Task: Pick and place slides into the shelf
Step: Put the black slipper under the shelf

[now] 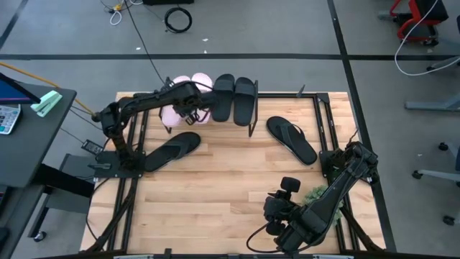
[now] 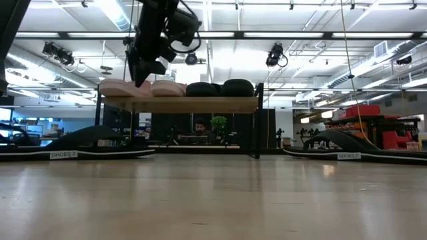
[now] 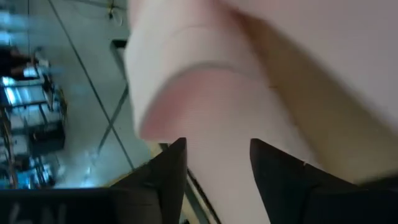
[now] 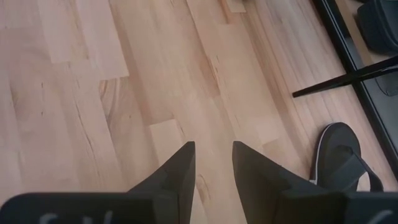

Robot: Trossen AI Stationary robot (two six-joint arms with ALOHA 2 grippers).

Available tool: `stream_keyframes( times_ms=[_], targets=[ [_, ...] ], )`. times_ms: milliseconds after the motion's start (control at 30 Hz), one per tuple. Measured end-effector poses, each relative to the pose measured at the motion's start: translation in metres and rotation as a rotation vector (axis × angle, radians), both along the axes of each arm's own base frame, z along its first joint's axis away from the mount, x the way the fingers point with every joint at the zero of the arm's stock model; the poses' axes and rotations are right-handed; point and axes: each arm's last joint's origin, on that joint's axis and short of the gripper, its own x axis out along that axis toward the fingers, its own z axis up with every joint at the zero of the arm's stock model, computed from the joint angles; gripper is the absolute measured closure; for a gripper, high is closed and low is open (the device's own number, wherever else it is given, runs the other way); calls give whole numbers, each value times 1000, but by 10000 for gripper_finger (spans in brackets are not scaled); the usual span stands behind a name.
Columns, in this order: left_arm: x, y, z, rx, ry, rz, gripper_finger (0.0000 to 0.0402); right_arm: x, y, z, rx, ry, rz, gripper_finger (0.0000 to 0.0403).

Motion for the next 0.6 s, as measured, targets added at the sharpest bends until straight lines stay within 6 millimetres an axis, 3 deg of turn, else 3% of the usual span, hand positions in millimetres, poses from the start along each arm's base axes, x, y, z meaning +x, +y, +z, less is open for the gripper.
stream_keyframes(
  times_ms=[333, 600],
  targets=[
    [19, -62, 3, -100, -94, -122, 258, -1, 1, 0, -14, 14, 25, 290],
    [22, -145, 7, -277, -251, -128, 282, -4, -3, -3, -65, 21, 12, 290]
  ],
)
